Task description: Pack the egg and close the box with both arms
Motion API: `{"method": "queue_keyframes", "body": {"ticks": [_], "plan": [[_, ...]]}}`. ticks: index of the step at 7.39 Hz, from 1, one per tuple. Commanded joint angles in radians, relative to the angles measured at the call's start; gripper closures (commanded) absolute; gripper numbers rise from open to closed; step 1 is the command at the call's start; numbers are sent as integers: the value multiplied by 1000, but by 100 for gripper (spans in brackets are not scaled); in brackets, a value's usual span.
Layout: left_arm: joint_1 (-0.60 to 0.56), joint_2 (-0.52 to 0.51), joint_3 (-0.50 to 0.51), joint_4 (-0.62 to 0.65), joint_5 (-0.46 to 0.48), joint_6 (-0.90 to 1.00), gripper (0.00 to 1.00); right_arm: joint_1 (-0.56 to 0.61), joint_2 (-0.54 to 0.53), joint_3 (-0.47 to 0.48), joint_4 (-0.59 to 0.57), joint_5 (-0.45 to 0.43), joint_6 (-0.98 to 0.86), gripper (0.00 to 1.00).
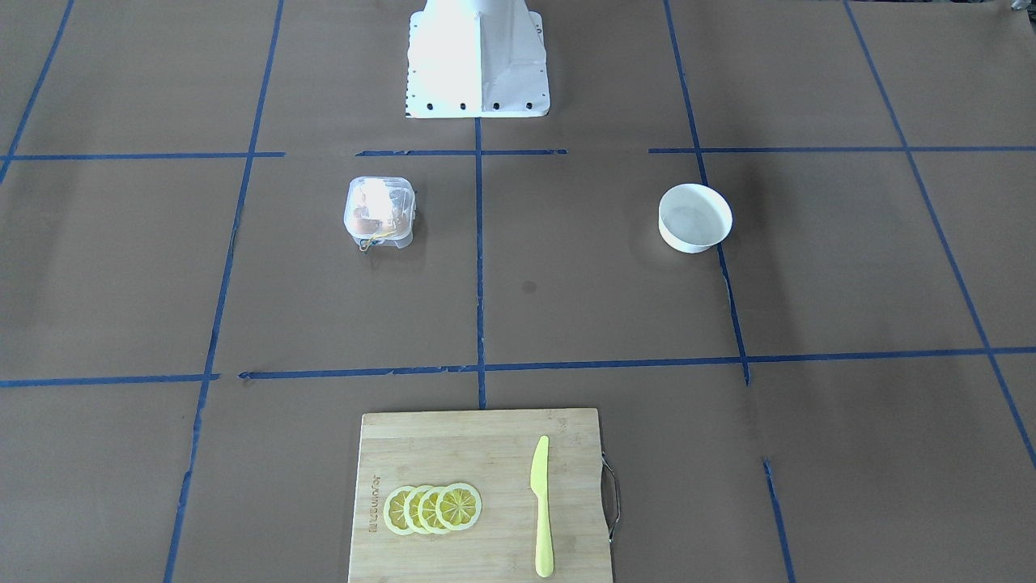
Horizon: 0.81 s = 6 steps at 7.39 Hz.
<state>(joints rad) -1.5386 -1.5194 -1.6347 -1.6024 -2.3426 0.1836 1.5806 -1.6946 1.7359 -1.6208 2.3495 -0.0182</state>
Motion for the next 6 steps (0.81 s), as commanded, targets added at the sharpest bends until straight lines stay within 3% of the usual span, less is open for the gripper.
{"method": "queue_keyframes", "body": {"ticks": [1, 6], "plan": [[0, -1, -1, -1, 0, 0, 0, 1, 1, -1, 4, -38, 1, 0], [0, -5, 6, -4, -7, -59, 0, 1, 6, -7, 4, -38, 17, 0]]}}
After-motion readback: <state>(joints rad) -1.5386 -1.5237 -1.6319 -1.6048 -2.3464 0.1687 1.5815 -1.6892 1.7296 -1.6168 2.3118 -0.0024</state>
